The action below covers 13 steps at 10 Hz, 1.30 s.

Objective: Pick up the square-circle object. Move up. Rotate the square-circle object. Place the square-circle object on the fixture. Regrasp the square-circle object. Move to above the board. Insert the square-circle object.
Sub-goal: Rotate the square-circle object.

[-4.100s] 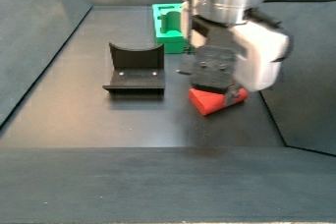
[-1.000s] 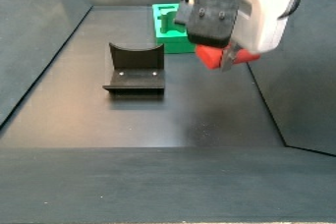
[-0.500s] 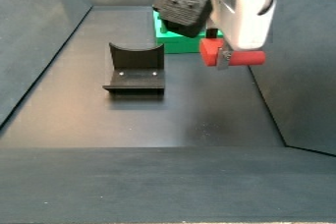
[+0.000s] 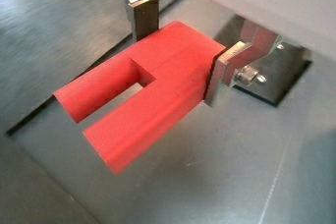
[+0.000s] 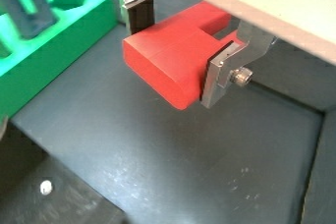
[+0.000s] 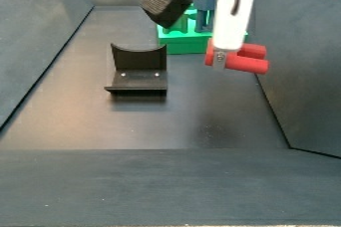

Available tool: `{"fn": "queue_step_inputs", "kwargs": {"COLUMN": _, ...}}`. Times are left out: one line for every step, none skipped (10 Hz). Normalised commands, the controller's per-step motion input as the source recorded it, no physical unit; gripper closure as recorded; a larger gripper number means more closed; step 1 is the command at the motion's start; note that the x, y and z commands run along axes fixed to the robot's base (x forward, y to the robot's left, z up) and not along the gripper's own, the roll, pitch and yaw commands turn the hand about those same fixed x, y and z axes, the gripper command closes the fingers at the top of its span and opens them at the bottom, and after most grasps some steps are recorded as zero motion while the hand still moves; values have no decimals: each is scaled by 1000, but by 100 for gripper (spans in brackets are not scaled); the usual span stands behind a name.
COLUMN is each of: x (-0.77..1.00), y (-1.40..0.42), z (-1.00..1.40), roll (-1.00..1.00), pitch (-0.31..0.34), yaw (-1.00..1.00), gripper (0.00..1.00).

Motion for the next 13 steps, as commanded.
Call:
{"fn": "queue_step_inputs", "kwargs": {"x": 29, "y": 19, "z": -31, "roll": -16, "pitch": -12, "yaw": -1000, "gripper": 100}}
{"fn": "queue_step_inputs", "kwargs": {"x": 28, "y": 19, "z": -30, "roll": -17, "pitch": -13, "yaw": -1000, "gripper": 100}}
{"fn": "queue_step_inputs", "kwargs": {"x": 27, "y": 19, "z": -29, "roll": -18, "pitch": -13, "yaw": -1000, "gripper": 100}}
{"fn": "queue_step_inputs", "kwargs": {"x": 26, "y": 19, "z": -29, "roll": -19, "pitch": -14, "yaw": -1000, "gripper": 100}}
{"fn": "queue_step_inputs", "kwargs": {"x": 26, "y": 19, "z": -29, "roll": -20, "pitch": -15, "yaw": -1000, "gripper": 100}}
{"fn": "queue_step_inputs", "kwargs": {"x": 26, "y": 19, "z": -29, "roll": -22, "pitch": -16, "yaw": -1000, "gripper": 100}}
{"fn": "queue_step_inputs", "kwargs": {"x": 26, "y": 19, "z": -29, "roll": -23, "pitch": -17, "yaw": -1000, "gripper": 100}}
{"fn": "queue_step_inputs", "kwargs": {"x": 26, "y": 18, "z": -29, "roll": -25, "pitch": -18, "yaw": -1000, "gripper": 100}}
{"fn": "queue_step_inputs", "kwargs": {"x": 25, "y": 19, "z": -29, "roll": -27, "pitch": -20, "yaw": -1000, "gripper": 100}}
{"fn": "queue_step_inputs", "kwargs": {"x": 25, "y": 18, "z": -29, "roll": -31, "pitch": -23, "yaw": -1000, "gripper": 100}}
{"fn": "queue_step_inputs", "kwargs": {"x": 25, "y": 19, "z": -29, "roll": -33, "pitch": -24, "yaw": -1000, "gripper": 100}}
{"fn": "queue_step_inputs", "kwargs": {"x": 25, "y": 19, "z": -29, "roll": -37, "pitch": -27, "yaw": -1000, "gripper": 100}}
{"fn": "queue_step_inputs", "kwargs": {"x": 25, "y": 19, "z": -29, "roll": -42, "pitch": -30, "yaw": -1000, "gripper": 100}}
